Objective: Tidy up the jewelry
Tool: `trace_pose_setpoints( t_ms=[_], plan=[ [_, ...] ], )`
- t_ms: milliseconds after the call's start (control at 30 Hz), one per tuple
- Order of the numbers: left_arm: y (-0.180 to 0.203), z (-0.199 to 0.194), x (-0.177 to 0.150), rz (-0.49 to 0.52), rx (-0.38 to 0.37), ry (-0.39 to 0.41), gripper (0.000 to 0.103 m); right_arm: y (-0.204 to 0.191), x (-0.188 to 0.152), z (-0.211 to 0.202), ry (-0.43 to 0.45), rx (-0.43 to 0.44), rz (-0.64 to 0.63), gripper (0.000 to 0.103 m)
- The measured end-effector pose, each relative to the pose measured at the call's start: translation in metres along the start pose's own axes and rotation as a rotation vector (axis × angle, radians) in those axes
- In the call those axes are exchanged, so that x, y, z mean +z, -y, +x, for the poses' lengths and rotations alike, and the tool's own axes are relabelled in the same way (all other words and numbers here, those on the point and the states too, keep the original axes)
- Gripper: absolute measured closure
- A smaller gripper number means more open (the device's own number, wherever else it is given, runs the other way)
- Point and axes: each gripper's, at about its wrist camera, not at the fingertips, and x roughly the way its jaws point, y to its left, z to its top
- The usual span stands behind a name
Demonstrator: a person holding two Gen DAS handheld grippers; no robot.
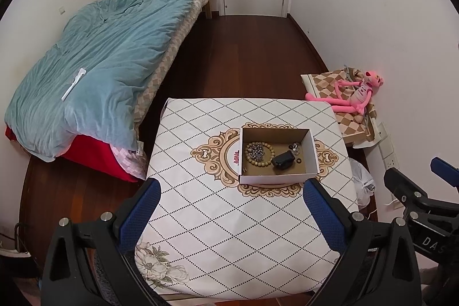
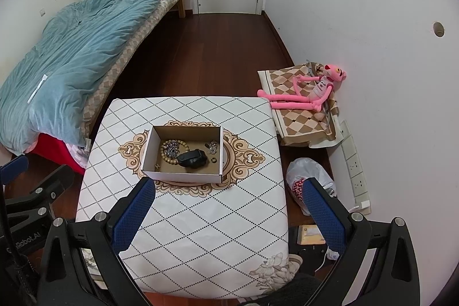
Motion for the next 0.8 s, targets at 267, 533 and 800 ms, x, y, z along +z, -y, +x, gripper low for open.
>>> trace_pose_setpoints(
  t_ms=[267, 533, 800],
  plan=[
    [0.0024, -0.0028, 0.0033, 0.000, -0.004, 0.001, 0.002, 0.0000, 0.0014, 0.0004, -0.003, 0.000, -0.001, 0.000],
    [0.0027, -0.0033, 0.0030, -0.001, -0.003, 0.001, 0.002, -0.0016, 0.0014, 0.0003, -0.002, -0.002, -0.003, 0.000],
    [0.0032, -0.0038, 0.0036, -0.003, -0.001, 0.002, 0.002, -0.0018, 0.0014, 0.0006, -0.004, -0.003, -0.002, 0.000]
  ],
)
